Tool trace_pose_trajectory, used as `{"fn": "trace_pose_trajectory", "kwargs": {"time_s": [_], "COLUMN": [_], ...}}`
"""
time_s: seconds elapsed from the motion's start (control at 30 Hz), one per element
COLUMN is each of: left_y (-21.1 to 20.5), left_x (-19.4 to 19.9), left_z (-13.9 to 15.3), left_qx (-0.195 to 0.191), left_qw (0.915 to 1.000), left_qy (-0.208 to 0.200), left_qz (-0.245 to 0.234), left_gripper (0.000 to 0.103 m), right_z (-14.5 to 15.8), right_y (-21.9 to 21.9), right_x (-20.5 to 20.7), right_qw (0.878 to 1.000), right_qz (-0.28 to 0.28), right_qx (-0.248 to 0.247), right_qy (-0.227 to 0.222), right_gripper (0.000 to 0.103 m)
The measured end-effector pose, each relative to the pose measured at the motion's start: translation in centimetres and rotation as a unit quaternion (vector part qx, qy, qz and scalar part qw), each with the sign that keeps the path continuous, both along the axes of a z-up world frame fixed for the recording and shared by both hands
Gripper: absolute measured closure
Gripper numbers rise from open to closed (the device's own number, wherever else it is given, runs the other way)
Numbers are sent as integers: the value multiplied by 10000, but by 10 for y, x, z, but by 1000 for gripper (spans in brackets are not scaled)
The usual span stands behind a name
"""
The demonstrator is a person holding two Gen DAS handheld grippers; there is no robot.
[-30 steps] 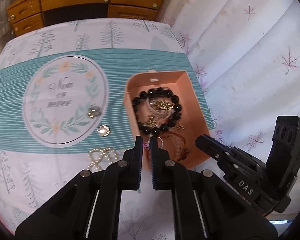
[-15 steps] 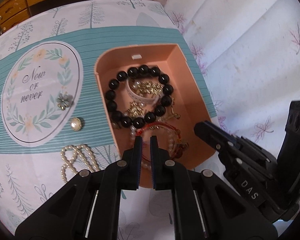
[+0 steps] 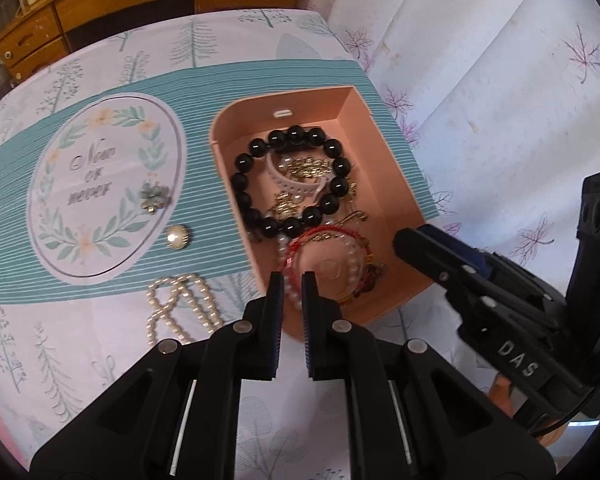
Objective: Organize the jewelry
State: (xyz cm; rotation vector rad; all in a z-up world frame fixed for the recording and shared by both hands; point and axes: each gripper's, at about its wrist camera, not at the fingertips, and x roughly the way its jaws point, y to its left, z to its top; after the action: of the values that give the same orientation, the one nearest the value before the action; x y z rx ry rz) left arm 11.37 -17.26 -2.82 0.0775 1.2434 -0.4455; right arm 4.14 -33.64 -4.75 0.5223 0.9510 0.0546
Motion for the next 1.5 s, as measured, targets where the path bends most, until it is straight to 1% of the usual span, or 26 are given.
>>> {"fn": "trace_pose_trajectory", "kwargs": {"time_s": [0.2,0.23,0.27,0.3,0.33,0.37,0.5,0.73,1.07,1.2,1.3,1.33,1.4,1.47,1.5], "left_y": [30,36,41,46,51,59,85,127,166,177,182,184,187,192,194], "left_x": [-9,-11,-14,-16,-18,-22,-30,-35,-39,-37,-36,-36,-36,-36,-36], "left_z": [6,7,7,8,9,10,13,12,-2,-7,-8,-8,-8,-8,-8], "left_qx": [-77,-68,-62,-71,-92,-118,-81,7,255,261,264,260,254,223,206], "left_qw": [9997,9996,9994,9992,9990,9986,9971,9932,9883,9879,9881,9881,9880,9878,9877], "left_qy": [-53,-80,-105,-132,-164,-228,-375,-502,-549,-503,-509,-524,-537,-532,-521], "left_qz": [234,280,321,362,400,458,663,1046,1398,1440,1428,1421,1424,1448,1462], "left_gripper": [94,91,84,79,68,63,63,63,63,63,63,63,63,63,63], "right_z": [11,12,14,15,16,18,21,22,17,15,14,13,12,7,5], "right_y": [10,13,17,18,22,26,37,61,121,136,144,148,151,156,160], "right_x": [-9,-11,-13,-14,-15,-17,-24,-30,-29,-19,-5,3,16,32,38], "right_qw": [9999,9998,9997,9997,9995,9994,9991,9976,9907,9882,9865,9857,9842,9821,9807], "right_qz": [113,139,162,183,204,232,329,586,1203,1343,1475,1550,1628,1659,1691], "right_qx": [-67,-89,-125,-146,-183,-206,-242,-354,-632,-724,-641,-531,-473,-579,-626], "right_qy": [-87,-98,-113,-121,-124,-126,-138,-113,72,163,294,388,505,685,752], "right_gripper": [74,74,74,74,74,74,74,74,74,74,74,74,74,74,71]}}
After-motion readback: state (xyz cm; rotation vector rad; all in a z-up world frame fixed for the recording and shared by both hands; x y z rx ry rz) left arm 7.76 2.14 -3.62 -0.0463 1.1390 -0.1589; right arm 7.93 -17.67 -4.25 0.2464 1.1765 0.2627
